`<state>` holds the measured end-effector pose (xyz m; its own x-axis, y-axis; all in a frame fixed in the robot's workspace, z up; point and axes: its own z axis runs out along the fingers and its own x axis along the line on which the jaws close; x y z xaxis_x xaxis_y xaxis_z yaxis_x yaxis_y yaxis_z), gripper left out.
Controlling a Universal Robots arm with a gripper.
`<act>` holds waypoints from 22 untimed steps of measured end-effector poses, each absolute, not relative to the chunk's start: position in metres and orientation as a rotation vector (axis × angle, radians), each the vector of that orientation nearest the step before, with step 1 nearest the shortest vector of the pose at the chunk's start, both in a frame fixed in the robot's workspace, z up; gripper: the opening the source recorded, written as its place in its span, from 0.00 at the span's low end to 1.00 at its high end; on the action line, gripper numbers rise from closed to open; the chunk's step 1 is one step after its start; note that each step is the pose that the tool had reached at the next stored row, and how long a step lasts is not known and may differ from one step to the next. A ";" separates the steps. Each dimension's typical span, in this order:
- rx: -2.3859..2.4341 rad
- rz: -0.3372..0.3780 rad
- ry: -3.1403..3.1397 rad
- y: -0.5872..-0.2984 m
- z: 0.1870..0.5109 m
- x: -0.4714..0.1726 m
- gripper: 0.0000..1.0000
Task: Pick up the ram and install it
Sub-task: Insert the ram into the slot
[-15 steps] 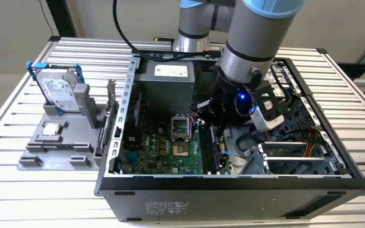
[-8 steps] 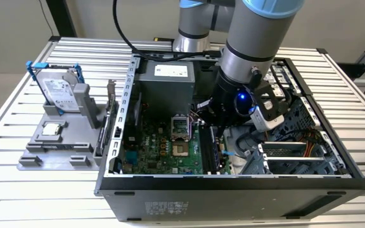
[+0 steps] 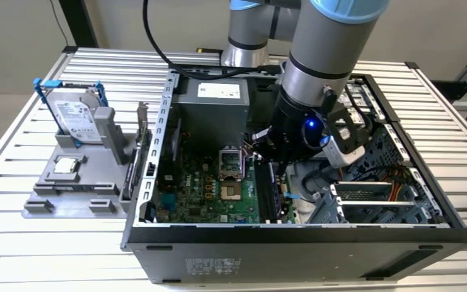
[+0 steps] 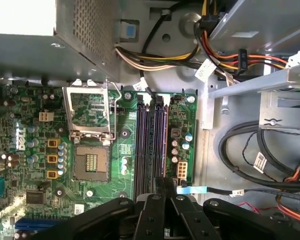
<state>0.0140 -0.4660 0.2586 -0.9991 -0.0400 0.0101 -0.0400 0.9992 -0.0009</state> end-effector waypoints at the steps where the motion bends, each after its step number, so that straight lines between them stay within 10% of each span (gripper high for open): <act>1: 0.080 0.002 -3.130 -0.466 0.259 0.014 0.00; 22: 0.429 0.001 -3.100 -0.465 0.259 0.014 0.00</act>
